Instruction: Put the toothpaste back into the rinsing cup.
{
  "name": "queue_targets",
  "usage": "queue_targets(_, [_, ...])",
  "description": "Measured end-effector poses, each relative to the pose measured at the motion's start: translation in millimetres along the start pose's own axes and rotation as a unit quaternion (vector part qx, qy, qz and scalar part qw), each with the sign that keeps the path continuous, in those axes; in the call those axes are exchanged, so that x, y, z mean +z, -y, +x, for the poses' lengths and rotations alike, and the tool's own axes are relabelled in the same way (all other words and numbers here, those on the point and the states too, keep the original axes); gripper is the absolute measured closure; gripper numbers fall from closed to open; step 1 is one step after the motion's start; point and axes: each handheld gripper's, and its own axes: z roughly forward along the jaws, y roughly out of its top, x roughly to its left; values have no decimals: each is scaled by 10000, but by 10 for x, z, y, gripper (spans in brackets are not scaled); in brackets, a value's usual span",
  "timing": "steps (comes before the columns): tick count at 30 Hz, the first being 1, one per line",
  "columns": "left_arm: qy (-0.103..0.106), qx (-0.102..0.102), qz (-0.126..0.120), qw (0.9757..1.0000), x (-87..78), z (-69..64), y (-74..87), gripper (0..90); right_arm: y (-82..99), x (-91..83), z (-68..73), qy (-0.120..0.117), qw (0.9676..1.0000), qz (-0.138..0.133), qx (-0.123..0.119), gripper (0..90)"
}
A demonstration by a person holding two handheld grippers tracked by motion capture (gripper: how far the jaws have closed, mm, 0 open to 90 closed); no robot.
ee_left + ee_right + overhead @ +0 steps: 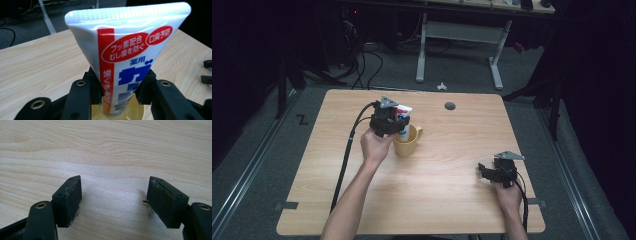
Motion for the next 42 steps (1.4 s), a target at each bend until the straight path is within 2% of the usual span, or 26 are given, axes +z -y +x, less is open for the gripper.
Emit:
queue_targets(16, [-71,-57,24,10000,59,24,55,637,0,0,0,-1,10000,0,-2,283])
queue_targets(30, [-106,61,51,9999,128,-38,106,635,0,0,0,-1,10000,0,-1,283])
queue_targets(42, [-130,30,115,9998,186,-30,185,633,0,0,1,-1,10000,0,0,283])
